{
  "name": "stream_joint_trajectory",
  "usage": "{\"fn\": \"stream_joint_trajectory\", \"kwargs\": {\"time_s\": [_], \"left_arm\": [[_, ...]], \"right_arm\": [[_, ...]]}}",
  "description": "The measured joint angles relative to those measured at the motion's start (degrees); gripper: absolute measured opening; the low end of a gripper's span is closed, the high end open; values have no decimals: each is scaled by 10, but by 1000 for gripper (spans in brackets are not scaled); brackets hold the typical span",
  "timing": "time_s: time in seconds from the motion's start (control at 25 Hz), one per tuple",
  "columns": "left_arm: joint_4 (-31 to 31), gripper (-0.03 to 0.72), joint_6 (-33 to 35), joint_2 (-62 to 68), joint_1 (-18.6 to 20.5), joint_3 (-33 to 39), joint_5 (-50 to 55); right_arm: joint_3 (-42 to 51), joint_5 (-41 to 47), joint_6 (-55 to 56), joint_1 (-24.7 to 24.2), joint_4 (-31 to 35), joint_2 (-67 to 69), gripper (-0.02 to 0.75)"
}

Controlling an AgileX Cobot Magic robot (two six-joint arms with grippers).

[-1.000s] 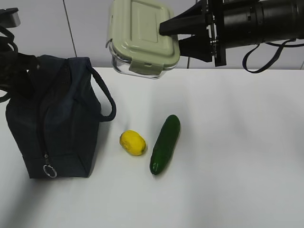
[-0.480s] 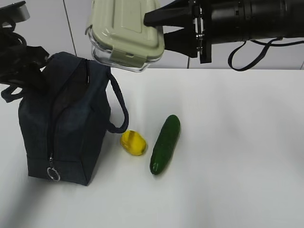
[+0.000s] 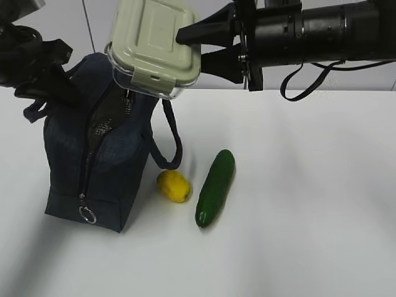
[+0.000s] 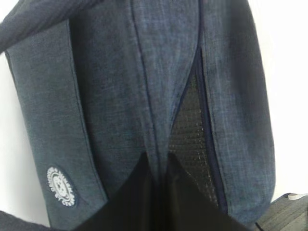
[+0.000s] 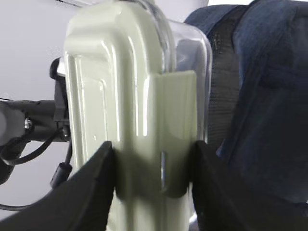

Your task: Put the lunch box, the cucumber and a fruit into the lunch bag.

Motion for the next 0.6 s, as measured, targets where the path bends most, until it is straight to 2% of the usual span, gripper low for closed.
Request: {"fn": "stream_joint_trajectory", "kwargs": {"time_s": [0.48,0.6], "left_arm": [[-96,-4,60,0,0,-1,-33],[-101,-4,67,0,0,-12,-35]], "right_arm": [[0,-9,0,0,8,47,352],[0,-11,0,0,8,62,352]]}}
